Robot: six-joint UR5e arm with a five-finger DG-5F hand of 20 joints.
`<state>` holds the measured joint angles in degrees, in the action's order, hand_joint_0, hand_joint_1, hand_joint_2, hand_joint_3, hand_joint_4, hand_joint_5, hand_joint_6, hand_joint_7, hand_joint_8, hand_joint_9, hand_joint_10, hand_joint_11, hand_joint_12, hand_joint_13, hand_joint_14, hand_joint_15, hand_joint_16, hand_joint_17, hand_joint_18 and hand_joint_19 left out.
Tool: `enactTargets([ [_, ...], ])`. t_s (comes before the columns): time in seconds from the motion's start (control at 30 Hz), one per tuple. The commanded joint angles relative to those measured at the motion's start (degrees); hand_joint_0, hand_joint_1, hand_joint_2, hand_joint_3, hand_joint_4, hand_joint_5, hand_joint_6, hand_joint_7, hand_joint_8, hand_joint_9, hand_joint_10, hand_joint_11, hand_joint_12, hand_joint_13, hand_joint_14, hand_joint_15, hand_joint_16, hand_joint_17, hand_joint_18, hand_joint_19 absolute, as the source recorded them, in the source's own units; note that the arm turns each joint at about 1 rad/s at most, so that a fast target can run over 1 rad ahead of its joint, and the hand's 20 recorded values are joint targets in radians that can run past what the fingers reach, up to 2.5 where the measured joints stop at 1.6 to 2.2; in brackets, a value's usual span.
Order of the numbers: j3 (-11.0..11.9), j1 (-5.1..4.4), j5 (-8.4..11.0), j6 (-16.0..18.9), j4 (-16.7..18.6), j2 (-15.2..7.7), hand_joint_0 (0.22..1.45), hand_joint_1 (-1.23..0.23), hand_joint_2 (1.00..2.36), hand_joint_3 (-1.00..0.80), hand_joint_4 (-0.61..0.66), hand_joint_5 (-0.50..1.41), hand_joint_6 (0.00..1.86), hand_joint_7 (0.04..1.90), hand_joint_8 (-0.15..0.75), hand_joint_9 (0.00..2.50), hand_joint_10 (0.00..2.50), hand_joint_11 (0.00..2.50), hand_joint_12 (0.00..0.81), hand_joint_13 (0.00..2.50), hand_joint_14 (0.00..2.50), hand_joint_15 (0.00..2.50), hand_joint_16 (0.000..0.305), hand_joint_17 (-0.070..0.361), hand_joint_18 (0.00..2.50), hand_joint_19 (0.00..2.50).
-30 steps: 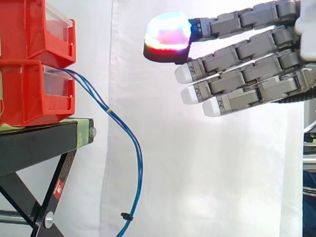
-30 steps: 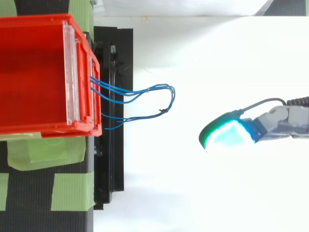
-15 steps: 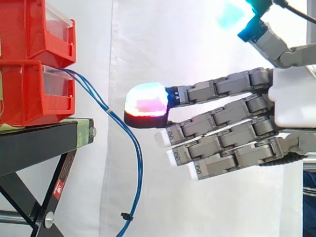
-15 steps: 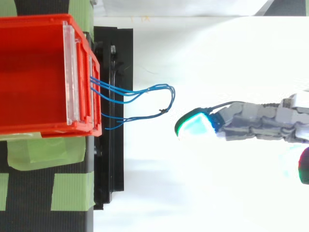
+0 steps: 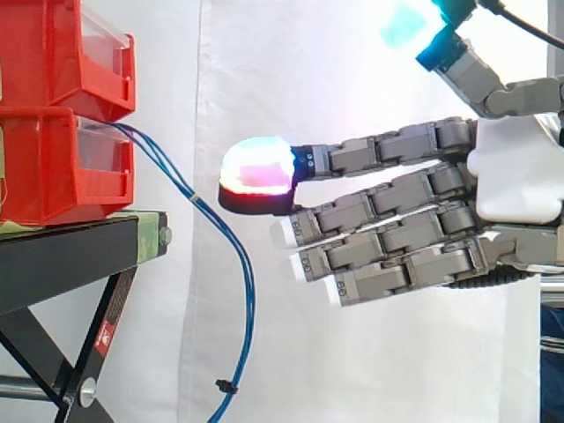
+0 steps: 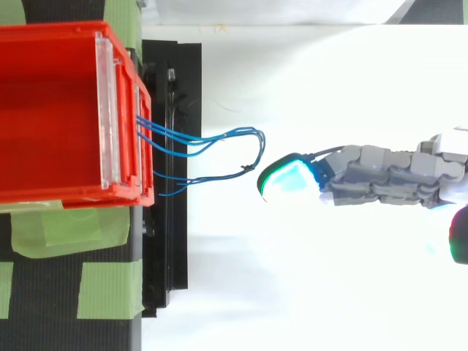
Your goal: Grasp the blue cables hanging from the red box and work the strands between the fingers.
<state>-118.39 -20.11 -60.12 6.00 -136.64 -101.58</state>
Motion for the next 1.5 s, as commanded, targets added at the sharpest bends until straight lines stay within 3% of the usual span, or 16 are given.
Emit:
enactTargets([
  [0.0, 0.00, 0.24, 0.62, -0.46, 1.73, -0.02, 0.69, -0.39, 1.00, -1.00, 0.18, -0.36, 0.01, 0.71, 0.347, 0.09, 0.00, 0.28, 0.409, 0.00, 0.00, 0.24, 0.078, 0.176, 0.00, 0.23],
  [0.13, 0.00, 0.42, 3.43, -0.46, 3.57, -2.40, 0.67, -0.39, 1.00, -1.00, 0.18, -0.36, 0.01, 0.70, 0.348, 0.08, 0.00, 0.25, 0.412, 0.00, 0.00, 0.22, 0.079, 0.178, 0.00, 0.21],
  [0.27, 0.00, 1.03, 3.87, 1.91, 6.83, -4.50, 0.65, -0.39, 1.00, -1.00, 0.16, -0.39, 0.01, 0.68, 0.342, 0.00, 0.00, 0.15, 0.417, 0.00, 0.00, 0.20, 0.081, 0.183, 0.00, 0.15],
  [0.43, 0.00, 1.47, 3.61, 2.09, 7.18, -4.50, 0.61, -0.38, 1.00, -1.00, 0.12, -0.46, 0.00, 0.64, 0.328, 0.00, 0.00, 0.00, 0.429, 0.00, 0.00, 0.16, 0.085, 0.191, 0.00, 0.08],
  [0.6, 0.00, 2.35, 3.43, 2.00, 7.18, -3.19, 0.59, -0.38, 1.00, -1.00, 0.11, -0.49, 0.00, 0.64, 0.323, 0.00, 0.00, 0.00, 0.426, 0.00, 0.00, 0.16, 0.087, 0.196, 0.00, 0.05],
  [0.9, 0.00, 3.85, 3.43, 1.29, 7.62, -3.19, 0.57, -0.36, 1.00, -1.00, 0.11, -0.50, 0.00, 0.63, 0.317, 0.00, 0.00, 0.00, 0.427, 0.00, 0.00, 0.16, 0.090, 0.203, 0.00, 0.02],
  [1.2, 0.00, 4.64, 3.52, -0.11, 9.20, -3.19, 0.57, -0.36, 1.00, -1.00, 0.11, -0.50, 0.00, 0.64, 0.317, 0.00, 0.00, 0.00, 0.426, 0.00, 0.00, 0.16, 0.090, 0.203, 0.00, 0.03],
  [1.3, 0.00, 4.90, 3.61, -0.20, 9.90, -4.15, 0.57, -0.36, 1.00, -1.00, 0.11, -0.50, 0.00, 0.64, 0.319, 0.00, 0.00, 0.00, 0.425, 0.00, 0.00, 0.16, 0.090, 0.203, 0.00, 0.03],
  [1.47, 0.00, 5.78, 3.34, 0.68, 15.18, -8.72, 0.57, -0.36, 1.00, -1.00, 0.11, -0.50, 0.00, 0.64, 0.317, 0.00, 0.00, 0.00, 0.424, 0.00, 0.00, 0.16, 0.090, 0.202, 0.00, 0.03],
])
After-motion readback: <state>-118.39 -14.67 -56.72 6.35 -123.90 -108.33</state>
